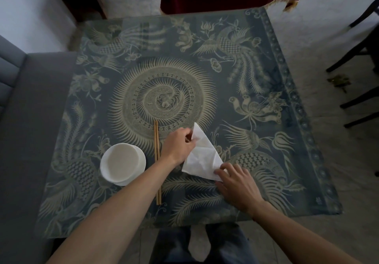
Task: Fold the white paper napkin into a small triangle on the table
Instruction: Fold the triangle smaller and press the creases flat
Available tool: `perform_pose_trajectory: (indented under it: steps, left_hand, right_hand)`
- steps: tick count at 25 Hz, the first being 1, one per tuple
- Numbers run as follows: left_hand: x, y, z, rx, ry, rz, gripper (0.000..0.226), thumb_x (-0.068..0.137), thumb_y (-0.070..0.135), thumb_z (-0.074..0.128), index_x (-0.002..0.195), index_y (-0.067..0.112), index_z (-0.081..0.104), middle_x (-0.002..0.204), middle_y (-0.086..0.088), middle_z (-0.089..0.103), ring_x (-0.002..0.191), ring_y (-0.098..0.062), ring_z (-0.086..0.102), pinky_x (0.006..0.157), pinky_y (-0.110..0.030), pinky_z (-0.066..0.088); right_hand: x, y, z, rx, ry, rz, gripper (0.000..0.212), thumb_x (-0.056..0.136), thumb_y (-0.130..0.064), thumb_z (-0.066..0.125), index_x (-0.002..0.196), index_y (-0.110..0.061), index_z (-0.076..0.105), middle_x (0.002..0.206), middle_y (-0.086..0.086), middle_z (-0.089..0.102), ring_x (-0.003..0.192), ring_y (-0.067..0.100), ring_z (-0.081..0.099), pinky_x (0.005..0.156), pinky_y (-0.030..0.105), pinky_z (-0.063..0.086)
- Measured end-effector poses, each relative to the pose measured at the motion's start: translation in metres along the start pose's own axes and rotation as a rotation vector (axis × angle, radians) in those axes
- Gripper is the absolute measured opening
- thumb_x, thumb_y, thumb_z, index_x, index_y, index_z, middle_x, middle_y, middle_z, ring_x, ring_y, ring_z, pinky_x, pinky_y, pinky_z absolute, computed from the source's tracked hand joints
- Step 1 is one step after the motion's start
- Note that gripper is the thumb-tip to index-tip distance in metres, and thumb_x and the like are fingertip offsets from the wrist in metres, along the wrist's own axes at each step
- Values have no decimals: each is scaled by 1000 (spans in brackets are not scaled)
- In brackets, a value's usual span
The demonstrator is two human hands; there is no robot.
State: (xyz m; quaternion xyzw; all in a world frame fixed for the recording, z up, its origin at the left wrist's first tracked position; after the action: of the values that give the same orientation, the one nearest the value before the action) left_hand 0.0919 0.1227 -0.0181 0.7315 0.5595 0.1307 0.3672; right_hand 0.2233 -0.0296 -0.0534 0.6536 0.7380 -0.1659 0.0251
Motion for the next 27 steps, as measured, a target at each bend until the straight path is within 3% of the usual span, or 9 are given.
perform_pose_trajectory:
  steps: [4, 7, 11, 17, 20, 24, 27]
  left_hand:
    - [-26, 36, 16, 164, -4, 286, 9, 89, 21, 69, 97, 16, 69, 93, 3, 64, 77, -14, 61, 66, -28, 52]
    - [-49, 41, 27, 230, 32, 384, 8, 86, 14, 71, 93, 16, 69, 90, 2, 64, 75, -15, 61, 67, -30, 51]
    - [-69, 47, 57, 327, 10, 434, 6, 84, 16, 69, 90, 18, 68, 88, 0, 66, 81, -20, 62, 67, -33, 47]
    - [-79, 47, 90, 398, -45, 418, 3, 85, 18, 68, 87, 16, 69, 86, -3, 67, 85, -26, 61, 71, -40, 49]
    - [-81, 45, 96, 441, -60, 455, 5, 86, 20, 68, 87, 16, 69, 86, -4, 65, 84, -27, 59, 69, -41, 49]
    - [-84, 42, 99, 462, -86, 515, 8, 88, 24, 66, 91, 18, 71, 87, -3, 63, 82, -26, 58, 67, -41, 49]
    - [-91, 41, 109, 497, -142, 576, 17, 83, 25, 69, 100, 20, 70, 92, -2, 62, 83, -27, 58, 69, -41, 49]
  right_hand:
    - [5, -17, -5, 87, 37, -32, 37, 92, -33, 53, 128, -23, 55, 127, 1, 57, 108, 25, 56, 85, 40, 51]
    - [-3, -8, -9, 111, 71, -17, 38, 83, -24, 66, 121, -20, 62, 121, 2, 62, 103, 25, 60, 79, 39, 54]
    - [-18, 9, -12, 136, 116, -6, 43, 68, -12, 78, 110, -17, 70, 110, 3, 67, 92, 26, 64, 71, 37, 55]
    - [-21, 24, -9, 160, 131, 35, 37, 72, -5, 70, 108, -11, 69, 115, 6, 65, 98, 28, 61, 79, 39, 54]
    - [-27, 38, -11, 266, 185, 98, 34, 71, -3, 74, 104, -13, 73, 105, 6, 68, 92, 28, 64, 71, 38, 57]
    - [-33, 63, -8, 365, 214, 271, 44, 70, 7, 66, 109, -12, 71, 100, 7, 69, 85, 31, 67, 66, 39, 54]
    - [-34, 56, -10, 338, 235, 220, 48, 70, 5, 65, 115, -12, 67, 101, 7, 68, 85, 31, 66, 65, 40, 55]
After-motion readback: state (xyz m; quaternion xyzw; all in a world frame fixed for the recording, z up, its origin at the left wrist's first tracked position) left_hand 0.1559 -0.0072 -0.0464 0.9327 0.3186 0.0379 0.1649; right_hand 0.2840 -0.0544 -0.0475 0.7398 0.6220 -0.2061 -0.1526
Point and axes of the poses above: each hand's wrist, its own x-axis towards the middle knuckle, its own z-axis out of the palm, y = z × x, the point moved 10 cm from there along x, towards the middle knuckle
